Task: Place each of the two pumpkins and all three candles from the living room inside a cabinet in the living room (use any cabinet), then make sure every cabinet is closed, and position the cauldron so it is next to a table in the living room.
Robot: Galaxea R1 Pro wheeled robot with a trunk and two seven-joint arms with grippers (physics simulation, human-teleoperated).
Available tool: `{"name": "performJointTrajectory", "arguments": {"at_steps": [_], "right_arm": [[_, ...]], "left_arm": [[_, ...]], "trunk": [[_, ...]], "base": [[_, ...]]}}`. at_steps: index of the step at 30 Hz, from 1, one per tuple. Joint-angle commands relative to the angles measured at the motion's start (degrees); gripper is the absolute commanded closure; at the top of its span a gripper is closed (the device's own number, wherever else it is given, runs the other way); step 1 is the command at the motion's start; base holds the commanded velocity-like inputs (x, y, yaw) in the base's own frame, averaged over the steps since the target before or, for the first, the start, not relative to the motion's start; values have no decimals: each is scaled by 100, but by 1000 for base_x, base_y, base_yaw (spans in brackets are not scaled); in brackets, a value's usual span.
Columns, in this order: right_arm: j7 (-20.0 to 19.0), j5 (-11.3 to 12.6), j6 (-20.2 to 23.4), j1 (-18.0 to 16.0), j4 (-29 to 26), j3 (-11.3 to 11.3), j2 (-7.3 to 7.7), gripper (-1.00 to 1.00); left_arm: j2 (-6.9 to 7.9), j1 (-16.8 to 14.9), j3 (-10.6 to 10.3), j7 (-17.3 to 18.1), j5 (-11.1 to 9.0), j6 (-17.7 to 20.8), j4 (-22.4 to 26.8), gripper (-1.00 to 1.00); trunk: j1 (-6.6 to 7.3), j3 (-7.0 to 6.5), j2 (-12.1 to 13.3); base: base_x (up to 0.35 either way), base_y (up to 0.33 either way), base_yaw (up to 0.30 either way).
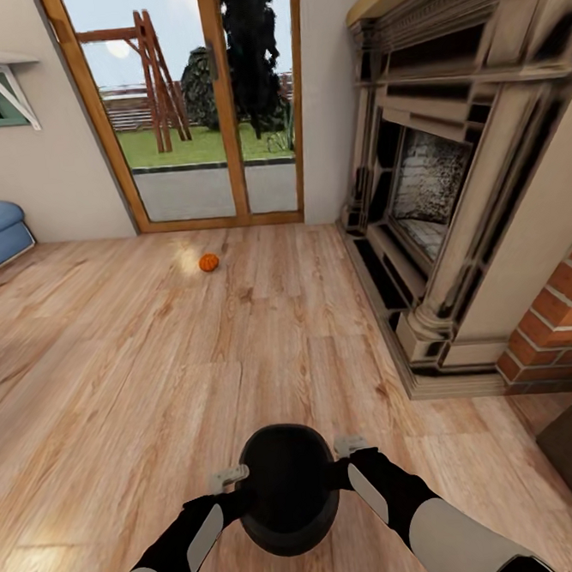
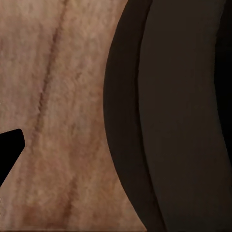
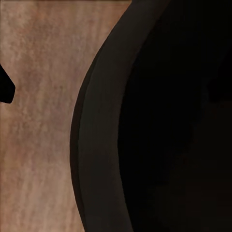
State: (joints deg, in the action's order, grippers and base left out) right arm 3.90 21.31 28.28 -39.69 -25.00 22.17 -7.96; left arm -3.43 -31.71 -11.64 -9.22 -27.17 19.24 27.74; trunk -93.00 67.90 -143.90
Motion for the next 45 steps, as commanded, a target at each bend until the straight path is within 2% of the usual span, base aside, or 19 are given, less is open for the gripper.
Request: {"name": "performJointTrajectory", "arguments": {"at_steps": [1,3,17,21,45], "right_arm": [[41,58,20,-4,-9,42,5,-100],[41,58,20,-4,-12,42,5,-100],[45,58,20,-4,-22,42,5,-100],[46,58,20,-4,-23,42,5,-100],[49,60,26,-4,-31,42,5,-100]], "left_arm": [[4,-1,-40,-54,-61,18,12,-100],[2,-1,-40,-54,-61,18,12,-100],[0,-1,-40,-54,-58,18,12,-100],[-1,-1,-40,-54,-58,18,12,-100],[14,-1,-40,-54,-61,2,40,-100]], "trunk": [[-1,28,-4],[-6,72,-6],[-6,72,-6],[-17,160,-12],[-17,160,-12]], "base": [[0,0,0],[0,0,0],[0,0,0],[0,0,0],[0,0,0]]}}
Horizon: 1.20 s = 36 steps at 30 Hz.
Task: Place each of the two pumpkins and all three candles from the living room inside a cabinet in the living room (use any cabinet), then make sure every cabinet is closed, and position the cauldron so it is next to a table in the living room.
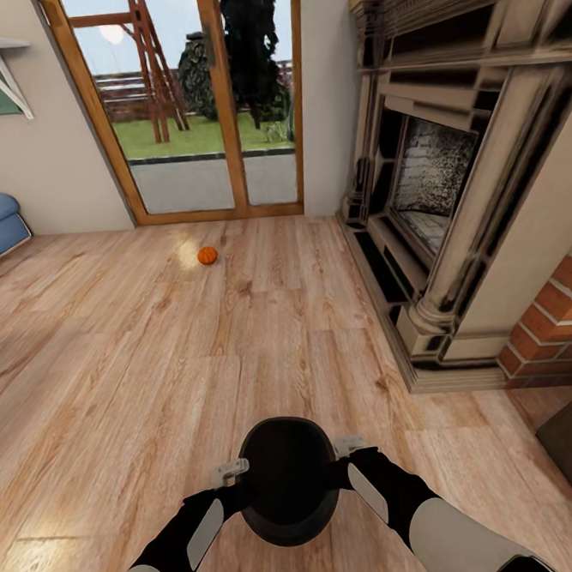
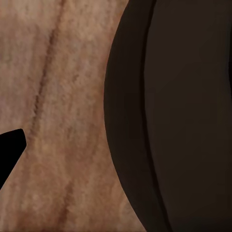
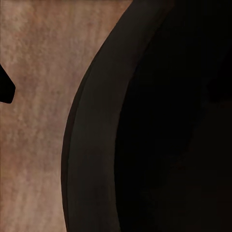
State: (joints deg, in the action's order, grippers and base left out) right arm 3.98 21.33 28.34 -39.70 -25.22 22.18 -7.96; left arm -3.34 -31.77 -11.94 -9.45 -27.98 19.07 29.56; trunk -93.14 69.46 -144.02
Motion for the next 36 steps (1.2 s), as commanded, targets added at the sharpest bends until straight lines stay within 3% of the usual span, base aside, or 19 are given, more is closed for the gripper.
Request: {"name": "performJointTrajectory", "arguments": {"at_steps": [1,4,5,36], "right_arm": [[42,57,21,-3,-7,41,5,-100],[42,61,22,-3,-7,41,5,-100],[42,62,22,-3,-8,41,5,100],[42,90,23,-3,8,41,5,100]], "left_arm": [[5,5,-10,-31,21,21,-140,-100],[8,5,-10,-31,21,23,-136,-100],[8,5,-10,-31,21,22,-135,-100],[18,5,-10,-31,21,26,-134,-100]], "trunk": [[-2,5,0],[-2,5,0],[-2,5,0],[-2,5,0]], "base": [[0,0,0],[0,0,0],[0,0,0],[0,0,0]]}}
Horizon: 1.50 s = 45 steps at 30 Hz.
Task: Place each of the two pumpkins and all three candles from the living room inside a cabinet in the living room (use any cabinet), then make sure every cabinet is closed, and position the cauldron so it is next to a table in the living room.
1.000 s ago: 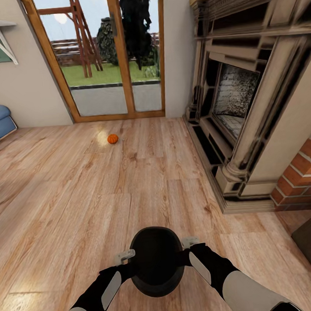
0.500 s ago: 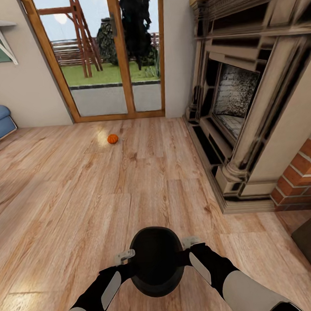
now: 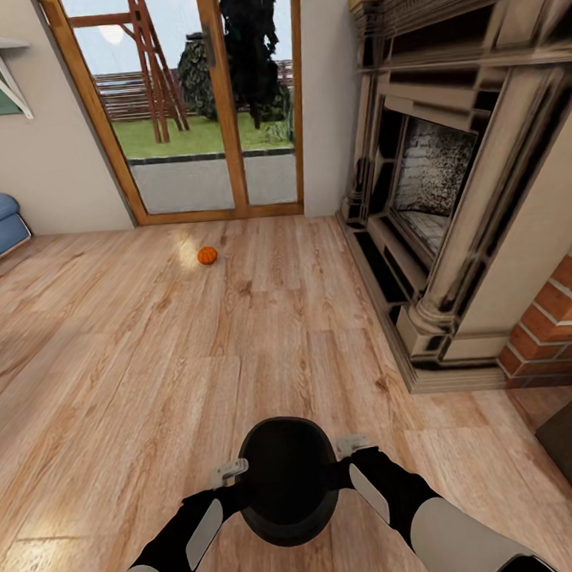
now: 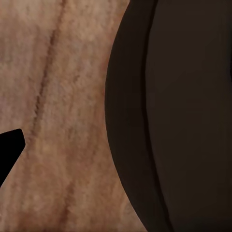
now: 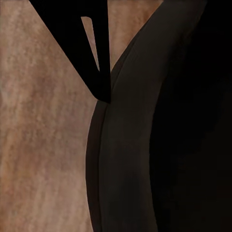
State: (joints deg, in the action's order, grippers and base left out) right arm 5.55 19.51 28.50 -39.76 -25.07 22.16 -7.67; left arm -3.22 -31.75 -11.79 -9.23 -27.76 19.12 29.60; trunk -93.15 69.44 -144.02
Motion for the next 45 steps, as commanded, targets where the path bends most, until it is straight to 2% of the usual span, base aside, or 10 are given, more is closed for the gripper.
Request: {"name": "performJointTrajectory", "arguments": {"at_steps": [1,7,8,36,39,45], "right_arm": [[-116,272,7,4,-6,43,-24,100],[-116,272,7,4,-8,43,-24,100],[-116,272,7,4,-11,43,-24,100],[-116,273,7,4,-24,43,-24,100],[-116,273,7,4,-24,43,-24,100],[-116,273,7,4,-24,43,-24,100]], "left_arm": [[5,2,-26,-52,-2,22,-139,-100],[5,2,-26,-52,-2,22,-139,-100],[5,2,-26,-52,-2,22,-139,100],[14,2,-25,-53,1,22,-131,100],[14,2,-25,-53,1,22,-130,100],[14,2,-23,-53,3,22,-130,100]], "trunk": [[-2,6,0],[-2,6,0],[-2,6,0],[-2,6,0],[6,-60,4],[6,-60,4]], "base": [[0,0,0],[0,0,0],[0,0,0],[0,0,0],[0,0,0],[0,0,0]]}}
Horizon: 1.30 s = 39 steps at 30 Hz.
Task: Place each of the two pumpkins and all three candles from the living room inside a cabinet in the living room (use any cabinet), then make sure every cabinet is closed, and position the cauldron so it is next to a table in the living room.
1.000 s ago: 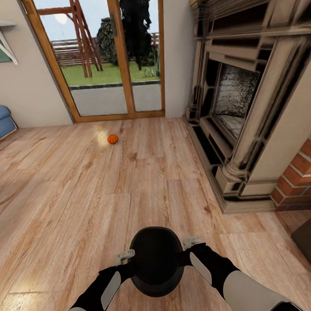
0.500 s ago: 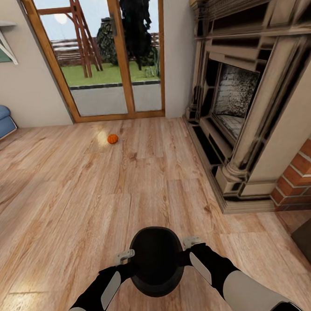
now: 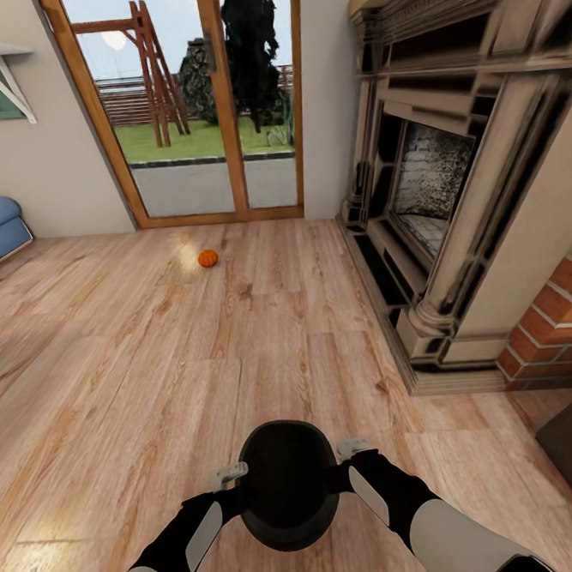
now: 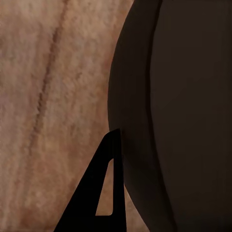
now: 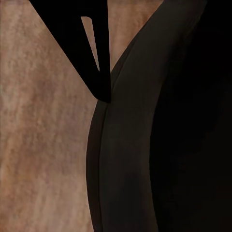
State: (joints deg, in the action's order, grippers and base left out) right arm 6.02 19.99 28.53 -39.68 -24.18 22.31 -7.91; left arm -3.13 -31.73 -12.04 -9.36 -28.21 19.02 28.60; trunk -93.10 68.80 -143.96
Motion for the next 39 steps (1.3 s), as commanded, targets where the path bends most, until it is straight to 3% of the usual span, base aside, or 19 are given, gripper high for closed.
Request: {"name": "performJointTrajectory", "arguments": {"at_steps": [1,39], "right_arm": [[-162,225,4,-5,-113,28,0,100],[-215,269,-5,-5,-140,19,9,100]], "left_arm": [[6,0,2,-40,48,32,-30,100],[14,0,5,-40,52,32,-30,100]], "trunk": [[1,5,-2],[96,-815,48]], "base": [[0,0,0],[0,0,0]]}}
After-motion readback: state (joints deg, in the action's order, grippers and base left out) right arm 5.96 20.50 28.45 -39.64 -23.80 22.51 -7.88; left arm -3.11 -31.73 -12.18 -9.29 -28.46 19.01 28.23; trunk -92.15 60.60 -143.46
